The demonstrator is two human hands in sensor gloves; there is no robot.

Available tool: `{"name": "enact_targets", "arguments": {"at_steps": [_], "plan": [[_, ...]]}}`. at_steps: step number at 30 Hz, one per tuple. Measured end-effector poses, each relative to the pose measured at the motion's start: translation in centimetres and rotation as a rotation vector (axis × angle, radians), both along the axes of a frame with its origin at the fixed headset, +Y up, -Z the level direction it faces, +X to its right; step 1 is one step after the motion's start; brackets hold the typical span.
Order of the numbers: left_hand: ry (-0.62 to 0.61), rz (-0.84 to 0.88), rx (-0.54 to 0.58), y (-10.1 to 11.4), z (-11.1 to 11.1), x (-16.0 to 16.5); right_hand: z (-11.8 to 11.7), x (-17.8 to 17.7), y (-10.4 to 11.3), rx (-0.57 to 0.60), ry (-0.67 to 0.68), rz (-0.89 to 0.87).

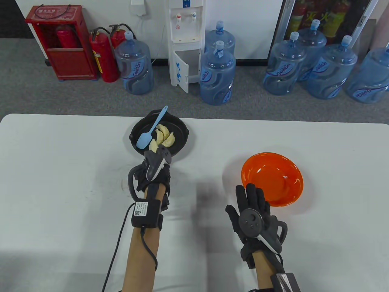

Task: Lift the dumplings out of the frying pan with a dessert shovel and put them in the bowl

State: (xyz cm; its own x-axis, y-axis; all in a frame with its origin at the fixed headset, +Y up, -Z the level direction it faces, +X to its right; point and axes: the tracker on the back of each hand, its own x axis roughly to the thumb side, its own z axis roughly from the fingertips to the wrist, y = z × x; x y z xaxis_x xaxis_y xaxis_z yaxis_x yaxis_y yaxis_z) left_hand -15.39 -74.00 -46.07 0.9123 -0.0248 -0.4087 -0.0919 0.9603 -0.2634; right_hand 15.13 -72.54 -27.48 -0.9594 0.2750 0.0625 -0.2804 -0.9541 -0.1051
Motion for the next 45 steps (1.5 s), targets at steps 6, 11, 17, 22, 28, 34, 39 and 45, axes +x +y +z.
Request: {"name": "enact_targets", "arguments": {"at_steps": [6, 11, 17, 22, 28, 34, 39, 45], "plan": [[0.011, 0.032, -0.027, -1.3, -0.7, 0.1, -0.1, 0.1, 0.1, 0.002, -0.009, -0.012], [0.028, 0.031, -0.042, -1.9, -1.1, 0.5, -0.1, 0.1, 0.1, 0.002, -0.010, -0.004], [0.075, 0.086, 0.012, -2.0, -1.3, 0.1, -0.1, 0.2, 0.1, -0.007, -0.014, -0.006], [0.060, 0.055, 0.028, -1.8, -1.2, -0.6, -0.1, 0.2, 0.1, -0.015, -0.016, -0.007], [0.035, -0.024, 0.106, -0.6, -0.5, -2.1, -0.1, 0.3, 0.2, -0.013, -0.018, -0.006], [-0.025, 0.005, 0.166, 0.9, 1.1, -4.7, -0.1, 0.5, 0.4, -0.003, -0.025, -0.013], [-0.113, 0.027, 0.257, 2.9, 3.8, -7.2, -0.1, 0.7, 0.4, -0.001, -0.025, -0.012], [-0.244, 0.006, 0.318, 5.2, 8.1, -9.5, 0.1, 0.8, 0.4, 0.010, -0.018, -0.005]]}}
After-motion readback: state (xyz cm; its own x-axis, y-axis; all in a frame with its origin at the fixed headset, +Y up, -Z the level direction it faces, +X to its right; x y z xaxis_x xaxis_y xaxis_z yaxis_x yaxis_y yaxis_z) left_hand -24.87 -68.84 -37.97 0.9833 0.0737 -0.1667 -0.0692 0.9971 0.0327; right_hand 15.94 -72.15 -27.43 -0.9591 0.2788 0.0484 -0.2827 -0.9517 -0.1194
